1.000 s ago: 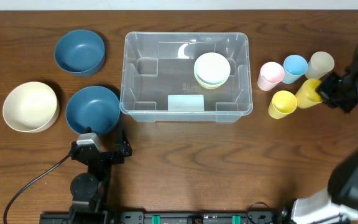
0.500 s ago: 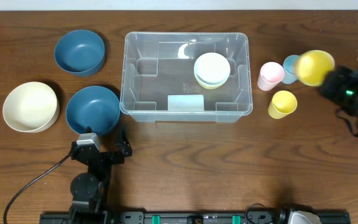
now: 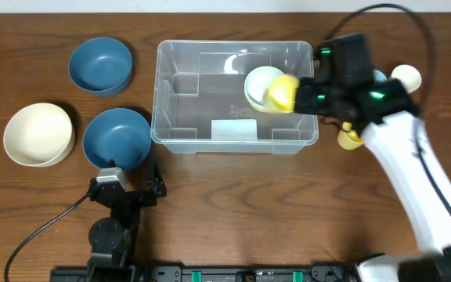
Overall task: Pack container
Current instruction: 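Carry the yellow cup into the container and release it upright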
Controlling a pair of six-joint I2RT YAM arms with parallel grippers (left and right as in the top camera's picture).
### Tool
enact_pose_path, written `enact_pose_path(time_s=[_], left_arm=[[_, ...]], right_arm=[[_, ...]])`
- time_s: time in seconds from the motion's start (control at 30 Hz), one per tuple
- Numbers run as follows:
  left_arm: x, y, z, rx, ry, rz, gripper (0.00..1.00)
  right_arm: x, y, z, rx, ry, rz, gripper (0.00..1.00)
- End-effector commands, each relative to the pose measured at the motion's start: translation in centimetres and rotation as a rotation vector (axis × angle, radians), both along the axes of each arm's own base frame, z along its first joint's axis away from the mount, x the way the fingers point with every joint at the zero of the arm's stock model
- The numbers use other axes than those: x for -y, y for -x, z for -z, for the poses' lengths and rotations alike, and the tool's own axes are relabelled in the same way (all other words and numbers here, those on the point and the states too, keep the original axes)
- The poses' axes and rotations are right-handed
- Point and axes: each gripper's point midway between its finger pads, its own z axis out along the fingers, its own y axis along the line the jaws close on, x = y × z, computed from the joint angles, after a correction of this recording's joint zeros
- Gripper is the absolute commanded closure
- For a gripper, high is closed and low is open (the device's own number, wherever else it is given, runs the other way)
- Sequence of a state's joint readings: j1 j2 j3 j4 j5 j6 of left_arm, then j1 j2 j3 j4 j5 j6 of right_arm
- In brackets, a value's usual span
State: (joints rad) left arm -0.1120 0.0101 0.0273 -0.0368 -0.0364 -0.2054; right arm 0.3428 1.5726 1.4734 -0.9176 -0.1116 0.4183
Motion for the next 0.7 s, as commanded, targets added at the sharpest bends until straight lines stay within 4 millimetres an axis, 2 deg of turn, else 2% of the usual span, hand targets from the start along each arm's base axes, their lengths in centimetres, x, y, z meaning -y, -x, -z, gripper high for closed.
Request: enact_pose_path(time_s=[0.0, 0.23, 0.33, 0.5, 0.67], left_arm=[[-0.4, 0.0, 1.8, -0.05, -0.021, -0.02, 0.02], [-0.4, 0.0, 1.8, -0.05, -0.021, -0.02, 0.02], [-0.4, 0.0, 1.8, -0.05, -0.021, -0.02, 0.02], [-0.4, 0.0, 1.8, -0.05, -0.021, -0.02, 0.02], [-0.4, 0.0, 1.8, -0.05, -0.021, -0.02, 0.02]], right_arm=[[-1.3, -0.3, 2.7, -0.059, 0.032, -0.006, 0.97], [-2.3, 0.5, 8.6, -0.221, 0.109, -0.052, 0.99], [-3.1, 1.0, 10.2, -0.255, 0.136, -0.089, 0.99], [-4.0, 0.5, 11.6, -0.247, 0.159, -0.104, 0.99], [-3.3, -0.4, 12.0, -0.221, 0.202, -0.08, 0.98]])
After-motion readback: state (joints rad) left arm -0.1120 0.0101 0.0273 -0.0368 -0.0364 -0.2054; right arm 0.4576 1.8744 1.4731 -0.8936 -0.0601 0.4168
